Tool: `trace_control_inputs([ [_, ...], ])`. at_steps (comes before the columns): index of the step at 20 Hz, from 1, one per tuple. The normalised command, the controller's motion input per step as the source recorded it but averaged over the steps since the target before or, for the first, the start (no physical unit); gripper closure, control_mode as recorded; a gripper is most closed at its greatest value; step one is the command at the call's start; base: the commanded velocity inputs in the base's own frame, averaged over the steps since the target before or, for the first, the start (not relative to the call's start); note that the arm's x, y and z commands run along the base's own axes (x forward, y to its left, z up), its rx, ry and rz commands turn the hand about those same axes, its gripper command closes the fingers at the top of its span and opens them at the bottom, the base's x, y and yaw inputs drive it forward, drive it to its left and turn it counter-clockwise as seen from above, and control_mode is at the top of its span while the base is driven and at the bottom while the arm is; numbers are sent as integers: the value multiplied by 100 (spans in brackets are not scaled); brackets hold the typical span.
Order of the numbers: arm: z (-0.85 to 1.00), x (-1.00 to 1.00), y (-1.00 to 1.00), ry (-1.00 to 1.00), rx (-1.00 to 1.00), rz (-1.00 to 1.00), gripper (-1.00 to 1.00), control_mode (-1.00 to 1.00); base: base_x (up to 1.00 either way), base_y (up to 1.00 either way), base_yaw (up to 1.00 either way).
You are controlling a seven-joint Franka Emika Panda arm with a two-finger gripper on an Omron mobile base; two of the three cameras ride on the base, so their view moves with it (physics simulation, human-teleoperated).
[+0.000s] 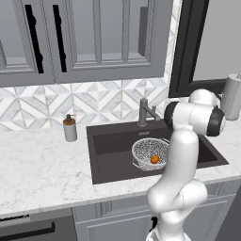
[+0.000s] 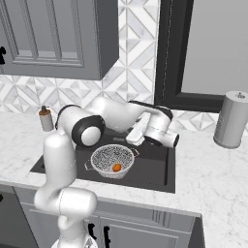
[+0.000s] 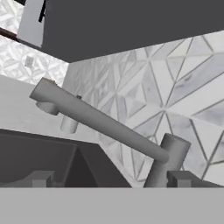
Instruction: Put the colander in the sink, put the tangerine in the colander, and turn on the sink faucet and pour water over the colander.
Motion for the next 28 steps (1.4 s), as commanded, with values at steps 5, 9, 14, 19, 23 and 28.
trace_control_inputs([
  [5,0,18,12,0,1,-19,-100,-100,0,0,0],
  [9,0,10,24,0,2,-26,-100,-100,0,0,0],
  [14,0,12,29,0,0,-22,-100,-100,0,0,0],
  [19,0,30,6,0,0,-10,-100,-100,0,0,0],
  [23,-1,29,-20,0,0,0,-100,-100,0,0,0],
  [28,-1,20,-12,0,2,0,-100,-100,0,0,0],
])
